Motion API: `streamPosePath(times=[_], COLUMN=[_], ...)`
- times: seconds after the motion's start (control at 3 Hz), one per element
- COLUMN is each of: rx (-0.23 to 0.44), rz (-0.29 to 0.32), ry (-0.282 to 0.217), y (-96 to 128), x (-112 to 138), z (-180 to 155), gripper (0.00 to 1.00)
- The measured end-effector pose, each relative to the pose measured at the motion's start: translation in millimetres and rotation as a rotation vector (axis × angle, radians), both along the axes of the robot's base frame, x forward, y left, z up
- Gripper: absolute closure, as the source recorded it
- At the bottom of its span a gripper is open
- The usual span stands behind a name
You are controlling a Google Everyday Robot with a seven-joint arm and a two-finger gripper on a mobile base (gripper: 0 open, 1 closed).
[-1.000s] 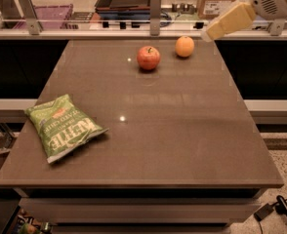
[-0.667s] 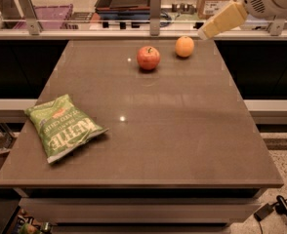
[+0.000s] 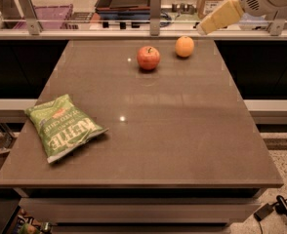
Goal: Move orange near green jalapeno chip bag
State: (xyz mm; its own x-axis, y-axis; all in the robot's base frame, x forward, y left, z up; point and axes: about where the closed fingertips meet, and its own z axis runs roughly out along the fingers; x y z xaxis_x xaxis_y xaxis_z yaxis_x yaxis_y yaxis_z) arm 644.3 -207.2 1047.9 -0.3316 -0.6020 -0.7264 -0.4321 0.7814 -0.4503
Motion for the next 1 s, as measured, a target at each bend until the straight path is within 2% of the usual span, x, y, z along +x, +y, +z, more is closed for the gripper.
streamPosePath(times=[0.67, 1.0], rx=[0.062, 0.087], rz=[-0.053, -0.06], ry=[-0.02, -0.021], y=[5, 11], x=[39, 55], z=[-10, -17], gripper=[0.0, 0.0])
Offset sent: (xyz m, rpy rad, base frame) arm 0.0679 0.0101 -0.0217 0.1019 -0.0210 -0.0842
